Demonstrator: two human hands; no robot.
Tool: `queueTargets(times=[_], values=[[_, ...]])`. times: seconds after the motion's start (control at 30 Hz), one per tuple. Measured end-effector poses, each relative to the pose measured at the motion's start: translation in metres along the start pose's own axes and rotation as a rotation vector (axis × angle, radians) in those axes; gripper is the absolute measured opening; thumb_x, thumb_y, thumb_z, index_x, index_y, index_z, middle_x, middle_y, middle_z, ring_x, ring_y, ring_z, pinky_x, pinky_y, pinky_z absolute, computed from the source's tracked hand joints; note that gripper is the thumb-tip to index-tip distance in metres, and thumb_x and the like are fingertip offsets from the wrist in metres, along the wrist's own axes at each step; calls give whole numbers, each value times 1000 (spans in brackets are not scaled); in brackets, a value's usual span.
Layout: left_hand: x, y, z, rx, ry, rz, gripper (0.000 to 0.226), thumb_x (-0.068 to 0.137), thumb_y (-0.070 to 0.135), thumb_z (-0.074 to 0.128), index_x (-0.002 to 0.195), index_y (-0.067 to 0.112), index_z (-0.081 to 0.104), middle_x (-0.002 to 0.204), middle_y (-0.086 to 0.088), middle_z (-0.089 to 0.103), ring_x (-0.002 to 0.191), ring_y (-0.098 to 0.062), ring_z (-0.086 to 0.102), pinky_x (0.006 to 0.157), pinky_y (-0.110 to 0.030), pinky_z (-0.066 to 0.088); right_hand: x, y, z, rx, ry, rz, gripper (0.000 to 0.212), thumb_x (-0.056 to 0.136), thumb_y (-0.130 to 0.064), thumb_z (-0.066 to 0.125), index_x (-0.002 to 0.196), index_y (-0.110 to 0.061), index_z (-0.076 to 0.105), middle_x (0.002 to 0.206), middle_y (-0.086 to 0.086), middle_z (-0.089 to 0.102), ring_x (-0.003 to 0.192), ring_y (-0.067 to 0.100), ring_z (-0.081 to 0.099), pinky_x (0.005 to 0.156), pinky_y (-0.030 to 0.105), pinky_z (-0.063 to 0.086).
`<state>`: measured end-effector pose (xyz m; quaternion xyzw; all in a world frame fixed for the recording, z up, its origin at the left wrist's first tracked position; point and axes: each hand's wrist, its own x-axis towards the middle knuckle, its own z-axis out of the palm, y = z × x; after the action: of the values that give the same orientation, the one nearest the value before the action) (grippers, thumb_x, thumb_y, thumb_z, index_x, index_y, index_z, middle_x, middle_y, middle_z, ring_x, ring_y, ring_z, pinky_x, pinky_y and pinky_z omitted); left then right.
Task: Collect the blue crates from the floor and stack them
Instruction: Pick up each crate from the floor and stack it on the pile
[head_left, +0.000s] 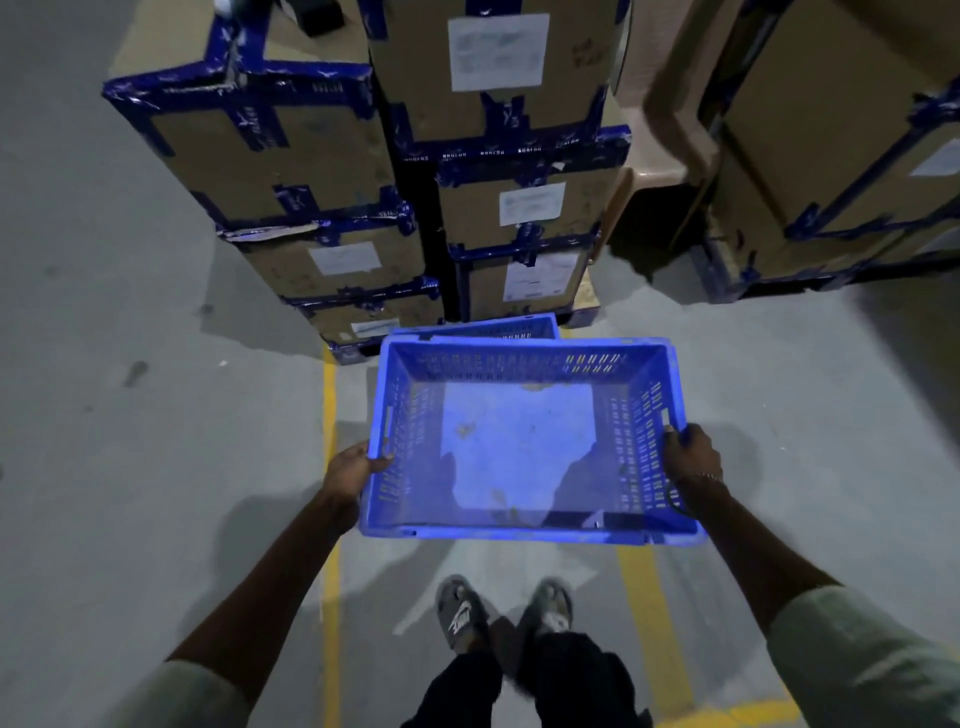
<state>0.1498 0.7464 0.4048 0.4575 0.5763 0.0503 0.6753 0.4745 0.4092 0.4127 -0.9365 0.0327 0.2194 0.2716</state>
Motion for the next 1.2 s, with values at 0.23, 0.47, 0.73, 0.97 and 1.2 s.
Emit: queueTargets(times=[0.23, 0.47, 0.73, 0.97, 1.2], values=[[103, 37, 36, 2, 70, 128, 35, 82, -18, 63, 91, 15, 74, 68, 6, 77, 59, -15, 70, 67, -34, 62, 122, -70, 50, 34, -48, -62, 31, 100, -36, 54, 94, -5, 54, 108, 30, 62, 106, 46, 58, 85, 42, 43], [212, 51, 53, 50, 118, 227, 18, 79, 7, 73, 94, 16, 74, 86, -6, 74, 71, -22, 68, 76, -36, 59, 235, -108, 119, -25, -95, -216, 37, 101, -39, 52, 114, -4, 58, 121, 28, 61, 114, 47, 56, 94, 45, 44], [331, 22, 55, 95, 202, 292, 17, 95, 12, 70, 113, 12, 72, 90, -6, 73, 71, -18, 70, 79, -39, 62, 307, -102, 200, -45, -66, -306, 41, 99, -44, 50, 110, -6, 60, 116, 27, 64, 112, 45, 58, 92, 44, 46], [354, -14, 40, -4, 151, 438, 6, 92, 19, 74, 95, 20, 79, 90, -3, 77, 77, -20, 71, 78, -35, 61, 338, -88, 227, -56, 32, -407, 68, 84, -77, 41, 114, -19, 61, 113, 16, 70, 110, 40, 62, 94, 46, 49], [352, -57, 41, -302, -125, 528, 27, 102, 35, 54, 105, 13, 69, 91, 1, 75, 79, -15, 72, 75, -30, 58, 349, -81, 229, 232, -160, -509, 33, 88, -50, 64, 101, -21, 72, 93, 9, 74, 60, 16, 66, 73, 43, 61]])
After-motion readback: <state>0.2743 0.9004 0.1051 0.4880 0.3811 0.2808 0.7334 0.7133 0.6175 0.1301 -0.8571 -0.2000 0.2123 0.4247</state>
